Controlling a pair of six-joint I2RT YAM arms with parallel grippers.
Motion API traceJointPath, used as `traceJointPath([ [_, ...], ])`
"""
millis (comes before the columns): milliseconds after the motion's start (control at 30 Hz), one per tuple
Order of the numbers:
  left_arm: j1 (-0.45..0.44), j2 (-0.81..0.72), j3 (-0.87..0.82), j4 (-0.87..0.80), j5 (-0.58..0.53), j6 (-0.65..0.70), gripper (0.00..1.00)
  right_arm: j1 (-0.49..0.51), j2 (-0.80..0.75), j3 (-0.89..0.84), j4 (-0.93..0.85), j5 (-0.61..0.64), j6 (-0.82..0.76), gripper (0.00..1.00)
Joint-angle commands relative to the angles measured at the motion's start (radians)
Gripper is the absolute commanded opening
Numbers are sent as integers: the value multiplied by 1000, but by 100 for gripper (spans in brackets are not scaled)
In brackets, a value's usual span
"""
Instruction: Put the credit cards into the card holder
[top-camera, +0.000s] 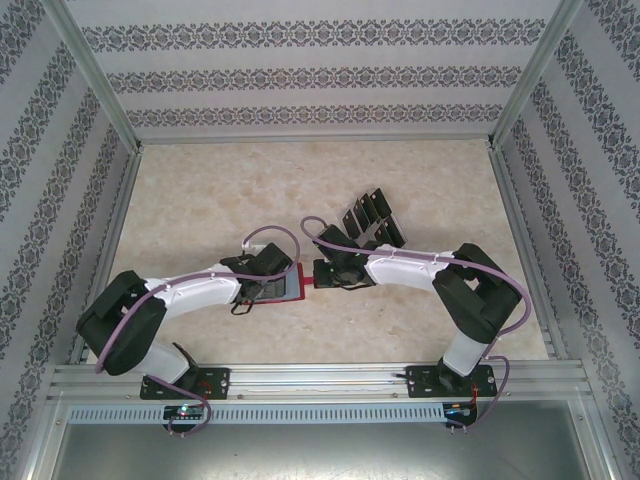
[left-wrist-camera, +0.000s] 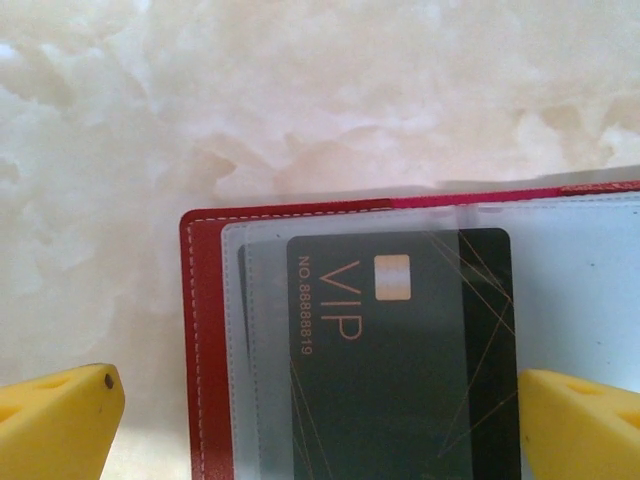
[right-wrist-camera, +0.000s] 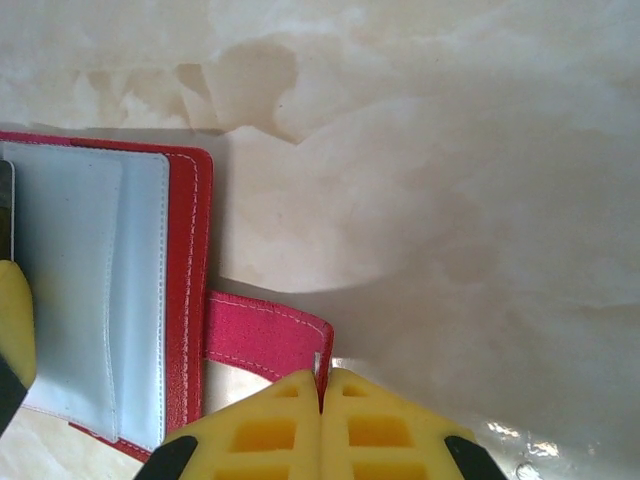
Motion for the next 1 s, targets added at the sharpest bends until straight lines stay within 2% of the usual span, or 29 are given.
traceJointPath([
  [0, 18, -23, -24, -35, -46, -22, 100, -15, -13, -14, -8, 24, -2, 0],
  [467, 42, -54, -46, -16, -40, -6, 100, -28, -35, -28, -12, 27, 1, 0],
  [600, 42, -120, -55, 44, 11, 9, 100, -29, -40, -26, -14, 22, -1, 0],
  [733, 44, -170, -45, 39, 11, 9, 100, -36, -47, -29, -25, 27, -10, 0],
  [967, 49, -140, -52, 44, 10, 8, 100, -57, -58, -37, -35, 23, -23, 0],
])
